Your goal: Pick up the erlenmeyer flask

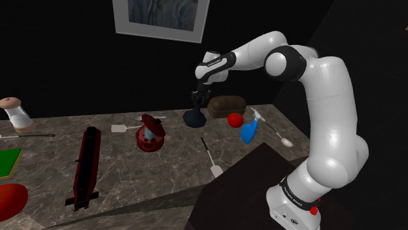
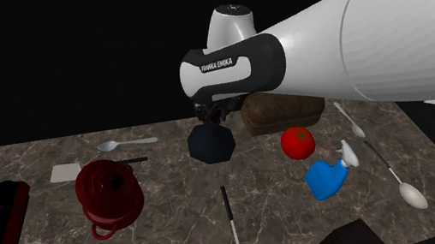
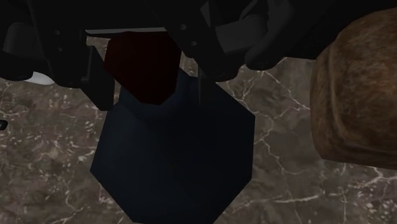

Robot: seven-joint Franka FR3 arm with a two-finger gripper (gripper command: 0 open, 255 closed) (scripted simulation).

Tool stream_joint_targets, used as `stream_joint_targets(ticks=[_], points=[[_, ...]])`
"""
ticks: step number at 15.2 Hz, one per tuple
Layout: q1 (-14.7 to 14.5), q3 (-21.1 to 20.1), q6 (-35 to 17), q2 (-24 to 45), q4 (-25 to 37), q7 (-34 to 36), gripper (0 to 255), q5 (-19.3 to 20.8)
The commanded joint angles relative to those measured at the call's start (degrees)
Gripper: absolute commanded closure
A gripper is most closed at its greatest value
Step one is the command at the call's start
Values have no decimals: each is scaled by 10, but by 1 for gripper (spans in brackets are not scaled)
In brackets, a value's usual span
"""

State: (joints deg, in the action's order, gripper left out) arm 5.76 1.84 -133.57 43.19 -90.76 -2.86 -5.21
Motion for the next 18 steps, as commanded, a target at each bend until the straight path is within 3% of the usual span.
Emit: stream_joint_targets(ticks=[1,18], points=[[0,0,0,0,-1,0,255,0],[-2,4,76,-74,1,6,255,5]])
